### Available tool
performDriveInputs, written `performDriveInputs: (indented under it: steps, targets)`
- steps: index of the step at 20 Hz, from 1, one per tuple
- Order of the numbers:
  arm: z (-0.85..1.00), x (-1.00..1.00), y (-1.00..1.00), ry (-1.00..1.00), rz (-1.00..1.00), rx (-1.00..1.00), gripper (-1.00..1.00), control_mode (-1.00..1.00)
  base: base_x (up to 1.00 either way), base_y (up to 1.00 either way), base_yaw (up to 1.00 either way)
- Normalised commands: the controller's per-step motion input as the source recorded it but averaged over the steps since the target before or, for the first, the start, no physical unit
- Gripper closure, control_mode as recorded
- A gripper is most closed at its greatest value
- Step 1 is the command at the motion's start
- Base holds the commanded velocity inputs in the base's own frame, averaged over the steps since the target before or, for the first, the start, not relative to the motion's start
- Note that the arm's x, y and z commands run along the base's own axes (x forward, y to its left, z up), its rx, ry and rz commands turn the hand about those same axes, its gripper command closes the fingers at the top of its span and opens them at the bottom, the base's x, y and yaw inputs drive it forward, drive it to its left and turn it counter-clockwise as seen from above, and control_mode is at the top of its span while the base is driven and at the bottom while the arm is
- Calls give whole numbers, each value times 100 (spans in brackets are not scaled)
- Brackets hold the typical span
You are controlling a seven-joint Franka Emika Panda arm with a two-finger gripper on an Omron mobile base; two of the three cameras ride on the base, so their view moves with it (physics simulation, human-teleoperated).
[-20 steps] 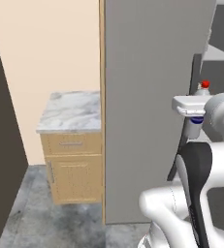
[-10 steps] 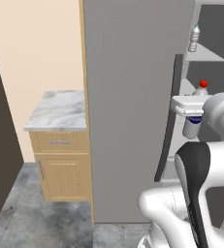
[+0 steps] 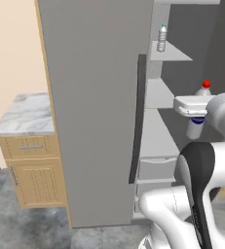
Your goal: Take the bottled waters from the counter and place them in the freezer to freeze. Close the freezer door after placing the bottles.
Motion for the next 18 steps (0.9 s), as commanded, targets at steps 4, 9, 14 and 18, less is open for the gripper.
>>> performDriveInputs:
  steps: [4,9,14,18]
  targets:
    - [0,0,0,0,0,0,100,100,15,-21,-23]
    - [0,0,0,0,0,0,100,100,18,-14,-26]
    - [0,0,0,0,0,0,100,100,27,-4,-24]
    - [0,0,0,0,0,0,100,100,25,14,-11]
